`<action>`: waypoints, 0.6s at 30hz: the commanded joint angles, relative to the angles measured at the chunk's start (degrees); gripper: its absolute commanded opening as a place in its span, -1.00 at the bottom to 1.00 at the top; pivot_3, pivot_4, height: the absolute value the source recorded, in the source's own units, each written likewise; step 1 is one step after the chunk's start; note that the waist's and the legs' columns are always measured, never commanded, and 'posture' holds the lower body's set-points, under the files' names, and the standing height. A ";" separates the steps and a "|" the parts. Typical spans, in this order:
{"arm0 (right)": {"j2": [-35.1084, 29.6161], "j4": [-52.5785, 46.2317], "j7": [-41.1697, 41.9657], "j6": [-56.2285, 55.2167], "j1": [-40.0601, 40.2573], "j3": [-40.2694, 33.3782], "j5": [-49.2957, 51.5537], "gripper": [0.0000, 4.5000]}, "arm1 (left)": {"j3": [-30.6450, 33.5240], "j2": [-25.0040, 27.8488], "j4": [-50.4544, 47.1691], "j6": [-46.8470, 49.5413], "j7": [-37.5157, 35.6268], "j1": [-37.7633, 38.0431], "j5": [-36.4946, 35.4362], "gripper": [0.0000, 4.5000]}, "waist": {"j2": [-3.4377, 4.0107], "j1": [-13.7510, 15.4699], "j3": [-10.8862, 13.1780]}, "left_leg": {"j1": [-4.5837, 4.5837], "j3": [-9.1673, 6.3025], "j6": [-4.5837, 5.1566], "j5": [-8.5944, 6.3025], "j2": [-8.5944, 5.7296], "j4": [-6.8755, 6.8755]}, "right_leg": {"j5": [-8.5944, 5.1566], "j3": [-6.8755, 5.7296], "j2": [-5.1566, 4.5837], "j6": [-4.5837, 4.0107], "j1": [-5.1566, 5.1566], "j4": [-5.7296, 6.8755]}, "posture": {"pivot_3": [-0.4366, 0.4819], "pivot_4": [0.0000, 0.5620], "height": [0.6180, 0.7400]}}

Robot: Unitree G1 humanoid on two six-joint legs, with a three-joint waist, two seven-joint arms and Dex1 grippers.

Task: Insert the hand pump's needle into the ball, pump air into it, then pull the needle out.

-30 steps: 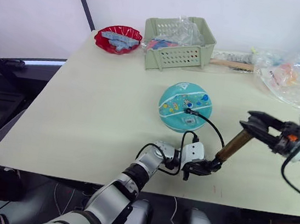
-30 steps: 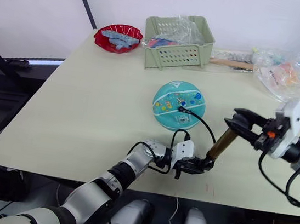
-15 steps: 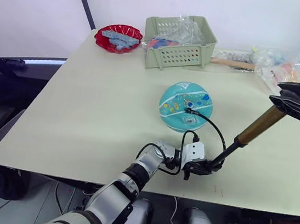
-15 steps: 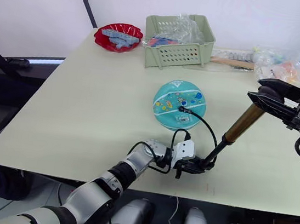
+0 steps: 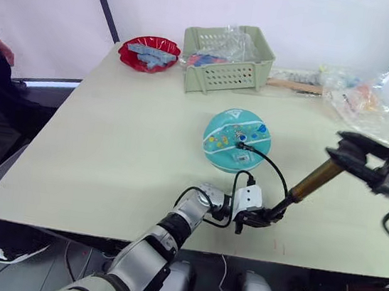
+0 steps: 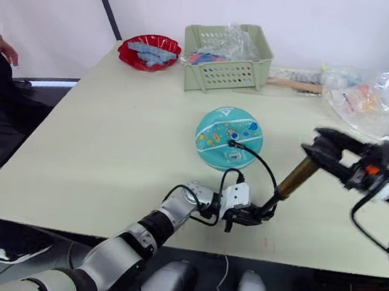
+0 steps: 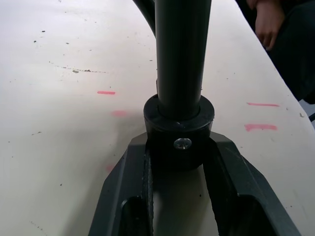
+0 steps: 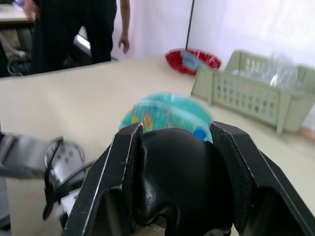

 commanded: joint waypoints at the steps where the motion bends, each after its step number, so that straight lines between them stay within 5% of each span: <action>1: 1.84 1.94 -0.73 -0.82 3.46 8.09 -7.56 -0.26 | -2.34 0.10 2.58 1.40 -1.51 2.05 1.29 -0.58 | 0.02 -0.01 -0.03 | 0.03 0.00 0.00 0.00 0.00 0.00 | 0.00 0.01 0.01 0.00 0.02 0.00 | -0.05 -0.47 1.00; 10: 9.18 8.76 -2.93 -11.54 6.64 18.02 -20.69 -0.26 | -2.37 0.00 2.37 1.40 -1.44 2.10 1.34 -0.58 | -0.02 0.03 -0.23 | 0.07 -0.02 0.00 0.00 0.00 -0.04 | 0.04 0.04 0.06 -0.08 0.01 0.00 | -0.05 -0.47 1.00; 18: 7.10 7.89 -0.75 -11.16 2.61 11.75 -15.46 -0.26 | -2.61 0.24 2.69 0.94 -1.56 2.14 1.56 -0.58 | 0.04 0.11 -0.14 | 0.23 0.00 0.00 0.00 0.03 -0.07 | 0.00 0.08 0.09 -0.01 0.11 0.00 | -0.05 -0.47 1.00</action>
